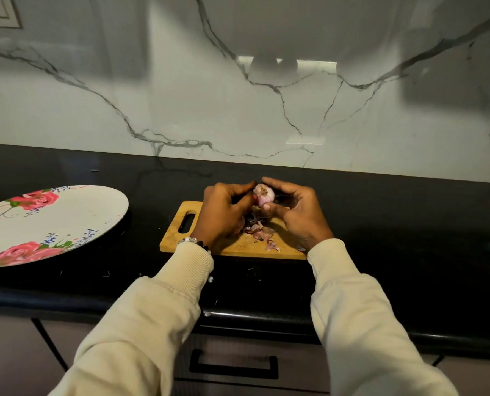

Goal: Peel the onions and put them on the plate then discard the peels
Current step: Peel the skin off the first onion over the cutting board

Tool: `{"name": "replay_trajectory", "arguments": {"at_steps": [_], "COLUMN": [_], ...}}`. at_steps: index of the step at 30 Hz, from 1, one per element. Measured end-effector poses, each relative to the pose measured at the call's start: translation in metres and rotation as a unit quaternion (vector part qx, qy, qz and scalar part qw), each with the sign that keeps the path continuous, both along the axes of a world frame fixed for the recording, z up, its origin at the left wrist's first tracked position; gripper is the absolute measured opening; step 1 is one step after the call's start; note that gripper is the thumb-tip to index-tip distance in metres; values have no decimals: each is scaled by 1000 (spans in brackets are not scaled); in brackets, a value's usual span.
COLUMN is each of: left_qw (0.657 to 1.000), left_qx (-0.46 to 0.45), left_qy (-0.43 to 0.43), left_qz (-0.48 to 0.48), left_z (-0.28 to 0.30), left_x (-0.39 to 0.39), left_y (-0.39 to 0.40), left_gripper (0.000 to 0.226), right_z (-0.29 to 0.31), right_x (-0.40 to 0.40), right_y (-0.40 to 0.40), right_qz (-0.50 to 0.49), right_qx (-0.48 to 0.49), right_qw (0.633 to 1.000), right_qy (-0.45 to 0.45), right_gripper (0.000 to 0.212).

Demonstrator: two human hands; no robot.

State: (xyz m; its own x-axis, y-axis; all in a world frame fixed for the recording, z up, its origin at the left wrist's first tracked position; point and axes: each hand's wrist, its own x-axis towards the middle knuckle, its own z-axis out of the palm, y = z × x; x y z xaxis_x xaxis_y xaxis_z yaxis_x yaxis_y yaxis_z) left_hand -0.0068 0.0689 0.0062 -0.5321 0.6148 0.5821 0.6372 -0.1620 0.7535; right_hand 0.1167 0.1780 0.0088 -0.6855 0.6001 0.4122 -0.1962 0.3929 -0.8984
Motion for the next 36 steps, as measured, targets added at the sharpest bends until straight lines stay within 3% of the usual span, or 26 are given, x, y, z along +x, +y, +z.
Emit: {"name": "replay_trajectory", "arguments": {"at_steps": [8, 16, 21, 27, 36], "left_qw": [988, 982, 983, 992, 994], "left_qx": [-51, -50, -33, -14, -43], "left_qy": [140, 177, 172, 121, 103], "left_qz": [34, 35, 57, 19, 17], "left_z": [-5, -5, -3, 1, -2], "left_x": [-7, -5, -5, 1, -1], "left_y": [2, 0, -2, -2, 0], "left_gripper": [27, 23, 28, 22, 17], "right_z": [-4, -3, 0, 4, 4], "right_x": [-1, 1, 2, 7, 9], "right_y": [4, 5, 1, -2, -4], "right_qz": [12, 17, 36, 54, 57], "right_qx": [6, 3, -24, -147, -129], "right_qw": [998, 997, 997, 988, 990], "right_qy": [-63, -71, -62, 13, -13], "right_gripper": [49, 47, 44, 34, 31]}}
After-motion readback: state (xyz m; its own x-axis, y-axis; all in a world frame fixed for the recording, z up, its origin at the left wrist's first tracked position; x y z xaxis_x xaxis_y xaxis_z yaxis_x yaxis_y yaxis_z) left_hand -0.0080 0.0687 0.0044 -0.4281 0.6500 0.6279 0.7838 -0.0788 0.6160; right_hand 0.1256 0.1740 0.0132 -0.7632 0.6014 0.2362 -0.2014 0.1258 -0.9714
